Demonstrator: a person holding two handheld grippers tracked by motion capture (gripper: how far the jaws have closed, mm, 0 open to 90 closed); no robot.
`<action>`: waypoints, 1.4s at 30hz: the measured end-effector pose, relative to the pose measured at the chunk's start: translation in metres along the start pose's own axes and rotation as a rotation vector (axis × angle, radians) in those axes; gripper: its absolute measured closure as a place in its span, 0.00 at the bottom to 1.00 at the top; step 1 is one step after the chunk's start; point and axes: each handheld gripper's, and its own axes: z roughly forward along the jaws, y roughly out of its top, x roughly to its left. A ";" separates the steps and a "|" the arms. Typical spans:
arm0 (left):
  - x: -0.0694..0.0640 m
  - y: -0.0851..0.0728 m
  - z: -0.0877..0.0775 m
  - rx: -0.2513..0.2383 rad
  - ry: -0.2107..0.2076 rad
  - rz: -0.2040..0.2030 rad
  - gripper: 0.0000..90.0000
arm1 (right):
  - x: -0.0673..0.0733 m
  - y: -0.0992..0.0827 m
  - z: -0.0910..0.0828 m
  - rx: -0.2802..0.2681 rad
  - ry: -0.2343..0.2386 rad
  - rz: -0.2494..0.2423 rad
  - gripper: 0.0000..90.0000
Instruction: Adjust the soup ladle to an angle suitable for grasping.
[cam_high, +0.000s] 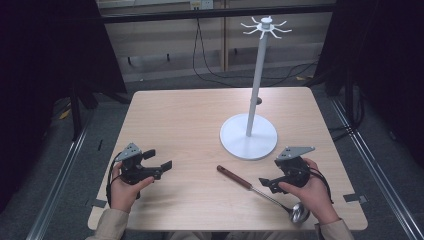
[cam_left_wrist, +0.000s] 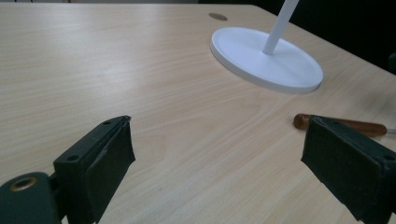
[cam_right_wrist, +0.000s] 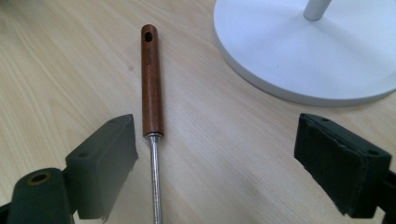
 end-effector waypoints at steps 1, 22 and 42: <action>0.000 -0.001 0.001 0.002 -0.013 0.000 0.09 | 0.002 0.001 0.001 0.005 0.007 0.002 0.14; -0.013 -0.006 0.012 0.061 -0.066 0.033 0.08 | 0.026 0.026 0.043 0.164 0.084 -0.063 0.17; -0.014 -0.007 0.015 0.080 -0.081 0.049 0.08 | 0.032 0.037 0.063 0.382 0.071 -0.112 0.39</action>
